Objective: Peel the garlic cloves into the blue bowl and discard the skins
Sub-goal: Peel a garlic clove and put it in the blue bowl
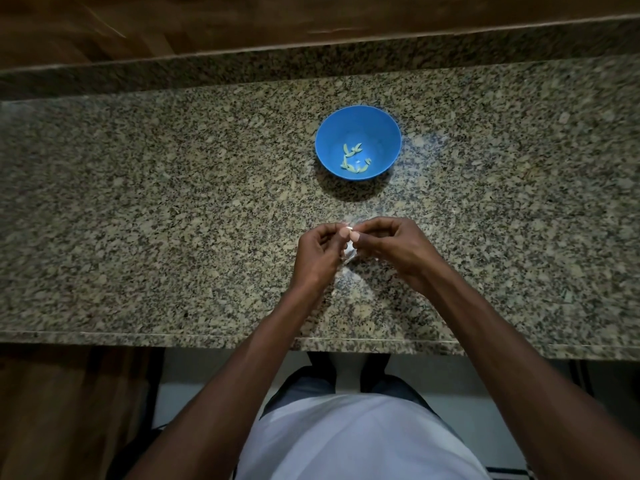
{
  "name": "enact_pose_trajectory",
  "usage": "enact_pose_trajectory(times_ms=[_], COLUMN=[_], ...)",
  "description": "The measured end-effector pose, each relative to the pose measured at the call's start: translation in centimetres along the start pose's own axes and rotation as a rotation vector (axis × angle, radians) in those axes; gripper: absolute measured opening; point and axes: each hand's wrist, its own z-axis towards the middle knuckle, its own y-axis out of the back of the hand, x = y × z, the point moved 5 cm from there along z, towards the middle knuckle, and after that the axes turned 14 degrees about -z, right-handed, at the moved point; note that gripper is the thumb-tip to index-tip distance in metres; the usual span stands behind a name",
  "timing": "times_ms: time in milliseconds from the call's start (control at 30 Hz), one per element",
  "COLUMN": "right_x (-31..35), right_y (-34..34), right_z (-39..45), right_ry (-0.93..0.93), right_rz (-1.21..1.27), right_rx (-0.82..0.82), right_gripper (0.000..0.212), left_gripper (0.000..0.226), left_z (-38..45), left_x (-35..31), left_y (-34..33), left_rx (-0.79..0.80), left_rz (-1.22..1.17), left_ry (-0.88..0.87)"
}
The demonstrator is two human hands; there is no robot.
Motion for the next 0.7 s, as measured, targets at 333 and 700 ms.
enact_pose_trajectory(times_ms=[333,700], right_x=[-0.9,-0.9], right_y=[-2.7,-4.0], right_z=[0.0,-0.2], right_ry=[0.029,-0.112], right_rz=[0.357,0.628], right_rx=[-0.088,0.007], right_gripper=[0.024,0.016], left_gripper=[0.025,0.017], left_z=[-0.2,0.2], left_x=[0.3,-0.6], left_y=[-0.4,-0.4], left_rx=[-0.096,0.066], left_rz=[-0.347,-0.479], left_ry=[0.070,0.180])
